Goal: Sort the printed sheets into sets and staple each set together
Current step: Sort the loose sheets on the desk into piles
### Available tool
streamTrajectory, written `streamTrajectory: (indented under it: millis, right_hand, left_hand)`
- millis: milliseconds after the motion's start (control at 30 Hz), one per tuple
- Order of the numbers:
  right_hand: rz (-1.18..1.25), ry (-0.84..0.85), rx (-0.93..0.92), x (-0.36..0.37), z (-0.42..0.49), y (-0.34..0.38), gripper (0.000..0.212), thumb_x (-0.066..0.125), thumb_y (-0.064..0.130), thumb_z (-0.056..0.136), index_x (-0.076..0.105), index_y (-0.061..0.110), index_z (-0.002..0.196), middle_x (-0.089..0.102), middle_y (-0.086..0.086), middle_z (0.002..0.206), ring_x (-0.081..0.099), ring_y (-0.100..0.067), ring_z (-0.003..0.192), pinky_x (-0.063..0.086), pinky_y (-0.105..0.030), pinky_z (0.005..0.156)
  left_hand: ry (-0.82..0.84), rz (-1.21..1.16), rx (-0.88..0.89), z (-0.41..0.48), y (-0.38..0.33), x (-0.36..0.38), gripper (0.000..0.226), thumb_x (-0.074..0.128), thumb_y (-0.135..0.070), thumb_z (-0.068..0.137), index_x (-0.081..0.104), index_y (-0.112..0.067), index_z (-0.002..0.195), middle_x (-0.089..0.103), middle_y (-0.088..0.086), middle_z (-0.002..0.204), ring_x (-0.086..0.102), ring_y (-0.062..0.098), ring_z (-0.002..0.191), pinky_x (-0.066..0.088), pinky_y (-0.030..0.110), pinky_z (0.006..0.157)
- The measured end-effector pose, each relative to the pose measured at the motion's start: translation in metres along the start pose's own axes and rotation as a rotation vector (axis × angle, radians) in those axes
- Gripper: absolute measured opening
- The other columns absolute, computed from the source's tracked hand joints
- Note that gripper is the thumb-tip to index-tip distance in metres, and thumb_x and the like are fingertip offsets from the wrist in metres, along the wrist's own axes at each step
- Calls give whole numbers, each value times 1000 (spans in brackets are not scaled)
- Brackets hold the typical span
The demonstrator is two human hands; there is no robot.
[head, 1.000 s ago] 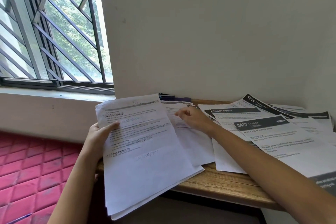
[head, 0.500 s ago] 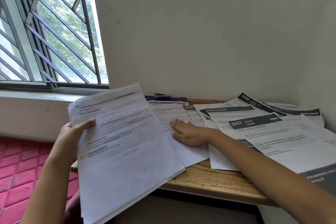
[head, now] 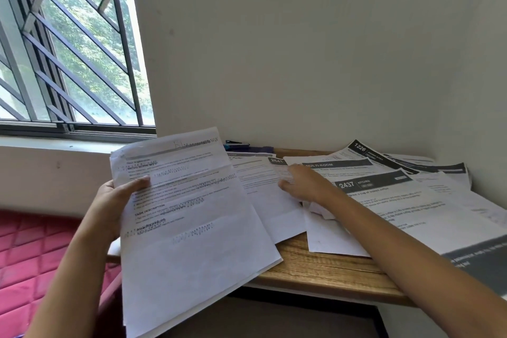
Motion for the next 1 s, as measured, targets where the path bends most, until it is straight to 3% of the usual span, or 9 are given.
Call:
streamTrajectory:
  millis: [133, 200, 300, 433, 567, 700, 833, 900, 1000]
  right_hand:
    - [-128, 176, 191, 15, 2, -42, 62, 35, 57, 94, 39, 14, 139, 49, -15, 138, 37, -35, 132, 28, -50, 110]
    - [-84, 243, 213, 22, -4, -48, 63, 28, 59, 96, 39, 15, 140, 47, -14, 141, 41, -34, 130, 31, -50, 109]
    - [-43, 278, 181, 27, -11, -43, 60, 23, 52, 100, 39, 11, 141, 44, -16, 142, 43, -33, 127, 35, -45, 107]
    - [71, 300, 109, 23, -22, -24, 41, 28, 29, 103, 55, 5, 121, 52, -16, 132, 51, -26, 111, 38, -35, 92]
    - [220, 201, 92, -5, -38, -15, 31, 37, 19, 100, 52, 9, 126, 51, -11, 135, 49, -24, 118, 37, -31, 85]
    - [40, 22, 163, -45, -65, -40, 44, 32, 31, 102, 39, 8, 139, 33, -17, 150, 30, -32, 137, 27, -41, 109]
    - [-145, 139, 436, -41, -122, -100, 59, 23, 49, 101, 20, 19, 151, -2, -15, 160, -8, -47, 143, -2, -57, 115]
    - [-127, 198, 542, -32, -148, -117, 60, 21, 52, 100, 19, 20, 151, -3, -16, 160, -7, -51, 142, -1, -60, 115]
    - [-88, 215, 557, -20, -155, -119, 56, 20, 51, 100, 26, 20, 146, 8, -15, 159, 9, -53, 139, 13, -59, 114]
  left_hand:
    - [67, 6, -6, 1, -4, 31, 8, 60, -1, 89, 63, -8, 92, 72, 2, 63, 68, 16, 51, 55, 29, 42]
    - [99, 16, -14, 2, -4, 48, 8, 60, 0, 89, 62, -8, 91, 72, 3, 62, 68, 16, 50, 55, 30, 42]
    - [157, 48, -35, 5, 4, 74, 9, 60, 0, 88, 63, -7, 93, 72, 5, 64, 69, 17, 52, 55, 31, 43]
    - [191, 74, -65, 6, 20, 98, 10, 60, 2, 88, 63, -5, 95, 72, 5, 63, 68, 18, 51, 56, 33, 43]
    - [200, 73, -79, 6, 40, 111, 11, 59, 1, 89, 63, -9, 94, 71, 3, 62, 68, 16, 51, 58, 34, 47]
    - [217, 127, -13, 8, 47, 109, 11, 61, -2, 89, 65, -11, 94, 73, 2, 67, 69, 15, 55, 59, 34, 55]
    - [214, 148, 13, 8, 47, 107, 11, 62, -3, 88, 66, -12, 93, 74, 4, 73, 70, 16, 57, 58, 37, 57]
    - [225, 155, 29, 3, 44, 110, 11, 62, -4, 88, 66, -13, 92, 73, 6, 75, 70, 15, 57, 58, 38, 58]
    - [234, 163, 51, 2, 44, 110, 11, 63, -4, 88, 65, -13, 95, 74, 4, 73, 70, 14, 56, 58, 37, 58]
Point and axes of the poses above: each hand's wrist, its own z-axis towards the middle knuckle, its own x-axis out of the palm, y = z × x, the point moved 8 cm from there along z, towards the middle knuckle
